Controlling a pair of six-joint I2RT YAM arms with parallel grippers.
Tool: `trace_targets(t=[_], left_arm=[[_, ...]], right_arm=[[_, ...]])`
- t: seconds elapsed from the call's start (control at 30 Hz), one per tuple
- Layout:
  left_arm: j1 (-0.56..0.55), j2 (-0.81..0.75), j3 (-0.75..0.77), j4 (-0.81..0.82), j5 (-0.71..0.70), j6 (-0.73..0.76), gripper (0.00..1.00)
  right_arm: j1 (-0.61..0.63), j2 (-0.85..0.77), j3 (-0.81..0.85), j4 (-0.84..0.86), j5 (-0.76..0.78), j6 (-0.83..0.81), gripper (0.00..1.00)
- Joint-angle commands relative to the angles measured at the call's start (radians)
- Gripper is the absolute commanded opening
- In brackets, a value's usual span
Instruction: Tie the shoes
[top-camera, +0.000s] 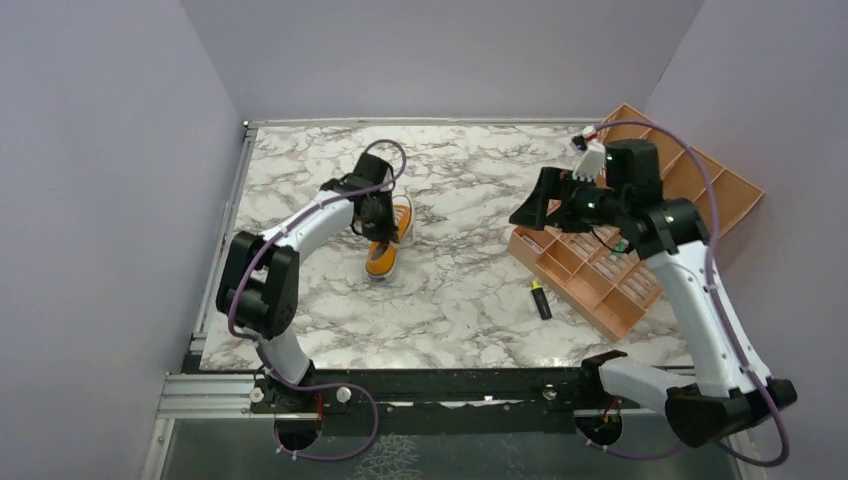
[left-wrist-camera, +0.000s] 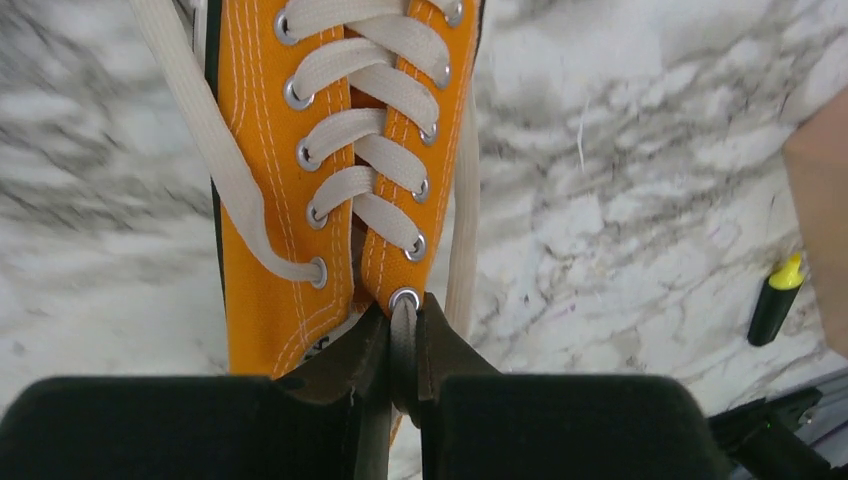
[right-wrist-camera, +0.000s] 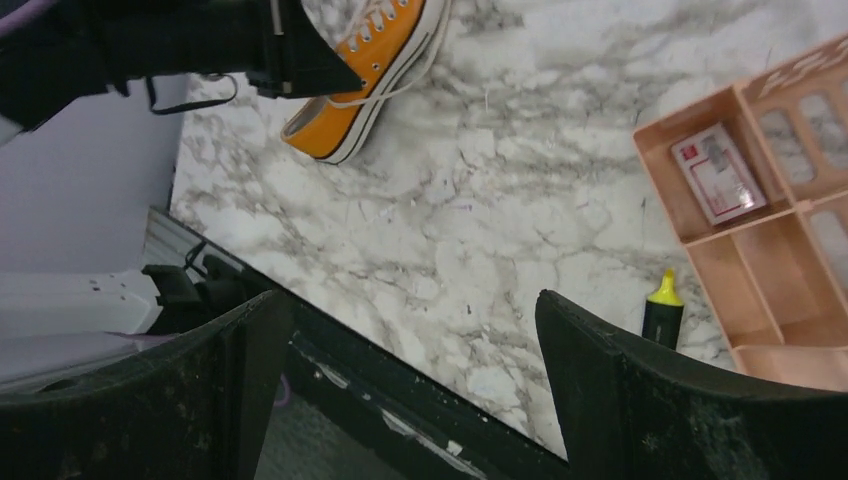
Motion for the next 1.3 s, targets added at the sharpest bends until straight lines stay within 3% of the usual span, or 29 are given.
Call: trace_targets(t=[0.0,0.17,0.37,0.53,0.7,0.97,1.13,1.23,1.27], left_arm=[[-0.110,-0.198,-0.167,0.075,-0.107,-0.193,0.04],[-0.128,-0.374,-0.273,0.066,-0.160,-0.243,0.04],[-0.145,-0.546,-0.466,0.113,-0.131,-0.470,0.04],[-0.146,-0.565,-0.484,0.129,-0.138,-0.464,0.04],[-0.146,-0.524,-0.483,0.169,-0.108,-0.479,0.04],[-0.146,-0.496,-0.503,0.198,-0.069,-0.470,0.04],[-0.146,-0.502,-0.516,0.201,-0.057,-0.458,0.04],[-0.146,-0.504,-0.518,0.203,-0.040,-0.449,0.04],[-0.146,-0.505,-0.519,0.208,-0.032,-0.446,0.04]], right_arm=[[0.005,0.118,-0.115,-0.003,-0.159,0.018,0.96],[0.025,0.218,-0.251,0.149,-0.285,0.088,0.95],[0.223,0.403,-0.215,0.298,-0.096,0.202,0.83],[0.326,0.600,-0.188,0.451,-0.029,0.378,0.67],[0.441,0.877,0.101,0.280,0.198,0.432,0.63],[0.481,1.152,0.379,0.109,0.427,0.397,0.63],[0.502,1.241,0.438,0.087,0.490,0.332,0.61],[0.524,1.260,0.430,0.059,0.575,0.340,0.53],[0.526,1.252,0.405,0.067,0.593,0.339,0.47]])
